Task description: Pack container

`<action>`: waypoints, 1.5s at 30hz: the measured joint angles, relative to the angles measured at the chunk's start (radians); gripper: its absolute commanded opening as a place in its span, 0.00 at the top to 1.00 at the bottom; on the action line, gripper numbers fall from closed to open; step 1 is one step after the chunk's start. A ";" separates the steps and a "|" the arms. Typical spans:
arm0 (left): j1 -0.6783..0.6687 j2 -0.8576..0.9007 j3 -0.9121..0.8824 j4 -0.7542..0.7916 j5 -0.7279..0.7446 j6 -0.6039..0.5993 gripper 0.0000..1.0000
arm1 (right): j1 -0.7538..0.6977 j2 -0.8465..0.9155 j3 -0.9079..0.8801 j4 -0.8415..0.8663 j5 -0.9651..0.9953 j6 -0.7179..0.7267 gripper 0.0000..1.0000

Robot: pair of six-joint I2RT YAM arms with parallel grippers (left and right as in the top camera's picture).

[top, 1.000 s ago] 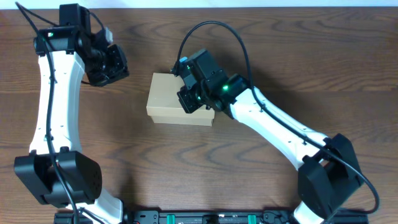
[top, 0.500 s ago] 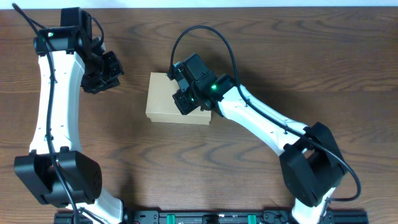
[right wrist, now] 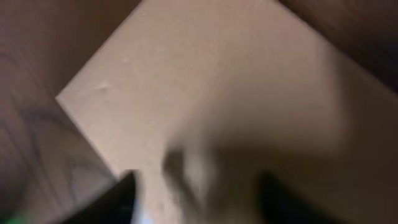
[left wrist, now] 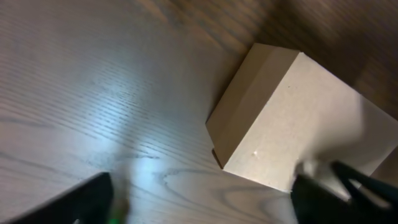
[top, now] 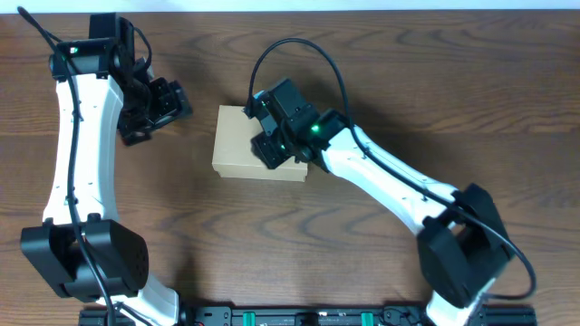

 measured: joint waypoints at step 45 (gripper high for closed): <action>0.001 -1.381 -1.154 0.599 0.351 0.107 0.05 | -0.328 -1.423 -0.715 -0.240 -0.050 -0.206 0.01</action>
